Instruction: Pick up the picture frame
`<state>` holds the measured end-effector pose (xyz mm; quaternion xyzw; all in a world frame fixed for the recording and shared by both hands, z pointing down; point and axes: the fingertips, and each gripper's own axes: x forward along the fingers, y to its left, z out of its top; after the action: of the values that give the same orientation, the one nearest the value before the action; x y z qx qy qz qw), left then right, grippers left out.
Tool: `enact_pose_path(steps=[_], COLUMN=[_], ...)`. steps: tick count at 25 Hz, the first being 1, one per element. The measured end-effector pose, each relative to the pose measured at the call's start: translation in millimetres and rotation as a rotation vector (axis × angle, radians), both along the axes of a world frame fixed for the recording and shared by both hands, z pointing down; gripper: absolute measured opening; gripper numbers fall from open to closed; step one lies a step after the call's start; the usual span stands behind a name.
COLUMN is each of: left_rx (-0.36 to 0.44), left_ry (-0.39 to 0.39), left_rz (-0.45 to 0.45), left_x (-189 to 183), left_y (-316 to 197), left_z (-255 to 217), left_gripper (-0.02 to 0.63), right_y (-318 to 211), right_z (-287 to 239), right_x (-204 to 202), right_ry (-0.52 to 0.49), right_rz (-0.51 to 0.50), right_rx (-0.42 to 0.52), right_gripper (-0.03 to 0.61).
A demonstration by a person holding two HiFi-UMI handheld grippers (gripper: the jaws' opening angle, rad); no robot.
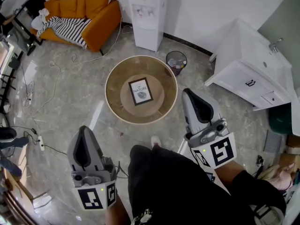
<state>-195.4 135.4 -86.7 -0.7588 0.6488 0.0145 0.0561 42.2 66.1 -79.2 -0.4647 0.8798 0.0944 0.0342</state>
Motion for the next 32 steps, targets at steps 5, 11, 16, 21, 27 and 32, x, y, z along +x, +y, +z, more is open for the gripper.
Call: enact_pose_path(steps=[5, 11, 16, 21, 27, 32], left_rx=[-0.006, -0.005, 0.001, 0.0, 0.001, 0.012], left_ry=[-0.02, -0.024, -0.018, -0.029, -0.034, -0.045], left_rz=[0.008, 0.058, 0.073, 0.069, 0.068, 0.073], left_x=[-2.5, 7.0, -2.0, -16.9, -34.7, -54.4], left_y=[-18.9, -53.5, -77.6, -99.2, -130.2, -157.0], left_z=[-0.1, -0.5, -3.5, -6.7, -10.6, -17.0], left_gripper=[0.012, 0.012, 0.012, 0.012, 0.012, 0.012], right_y=[-15.6, -40.1, -63.3, -84.1, -115.5, -138.8], right_z=[5.5, 8.3, 6.8, 5.3, 1.8, -2.3], right_x=[-5.9, 1.3, -7.7, -24.1, -45.2, -66.9], right_ry=[0.001, 0.005, 0.002, -0.006, -0.01, -0.018], right_rz=[-0.002, 0.034, 0.044, 0.041, 0.038, 0.046], right_rx=[-0.019, -0.034, -0.034, -0.035, -0.035, -0.029], right_gripper=[-0.003, -0.003, -0.003, -0.003, -0.003, -0.003])
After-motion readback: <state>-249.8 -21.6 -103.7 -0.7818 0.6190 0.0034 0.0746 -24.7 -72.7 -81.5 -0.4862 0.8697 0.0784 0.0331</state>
